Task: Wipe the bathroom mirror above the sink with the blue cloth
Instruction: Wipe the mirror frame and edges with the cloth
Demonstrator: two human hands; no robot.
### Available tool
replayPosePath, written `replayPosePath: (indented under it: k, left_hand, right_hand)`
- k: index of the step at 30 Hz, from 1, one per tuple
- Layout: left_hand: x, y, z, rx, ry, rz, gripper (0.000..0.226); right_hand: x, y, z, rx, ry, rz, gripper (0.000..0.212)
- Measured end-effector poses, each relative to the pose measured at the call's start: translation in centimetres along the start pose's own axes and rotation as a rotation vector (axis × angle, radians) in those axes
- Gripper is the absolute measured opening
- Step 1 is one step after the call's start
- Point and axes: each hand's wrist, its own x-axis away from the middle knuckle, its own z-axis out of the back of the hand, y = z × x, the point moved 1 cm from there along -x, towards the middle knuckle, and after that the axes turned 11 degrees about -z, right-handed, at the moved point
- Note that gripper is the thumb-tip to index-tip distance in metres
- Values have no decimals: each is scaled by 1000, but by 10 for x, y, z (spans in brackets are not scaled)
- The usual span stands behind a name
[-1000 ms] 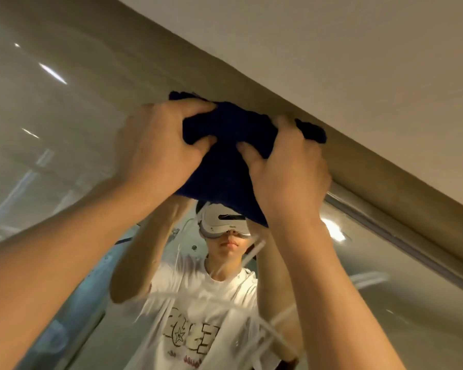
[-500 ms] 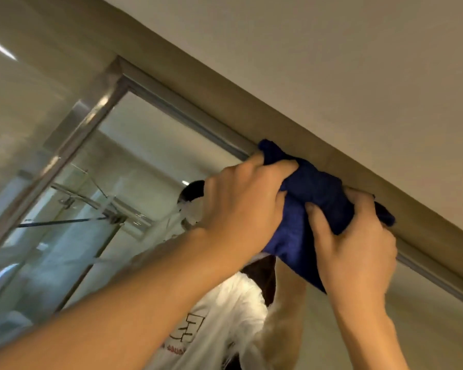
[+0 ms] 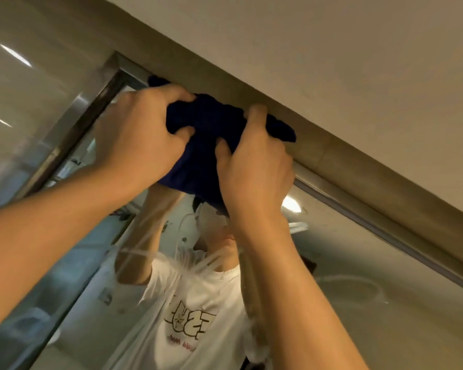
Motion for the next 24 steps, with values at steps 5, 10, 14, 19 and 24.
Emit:
replayPosePath:
  k: [5, 10, 14, 19, 24]
  left_hand:
    - [16, 35, -23, 93, -2, -58, 37]
    - [44, 102, -57, 104, 6, -94, 36]
    - [65, 162, -77, 156, -117, -145, 37]
    - [62, 173, -75, 75, -213, -210, 42]
    - [43, 130, -57, 19, -205, -212, 40]
  right_hand:
    - [10, 43, 18, -51, 55, -57, 39]
    - [27, 107, 53, -53, 97, -103, 34]
    - [47, 159, 90, -24, 101, -237, 36]
    - [51, 164, 101, 38, 98, -305, 41]
    - [40, 130, 79, 57, 79, -250, 45]
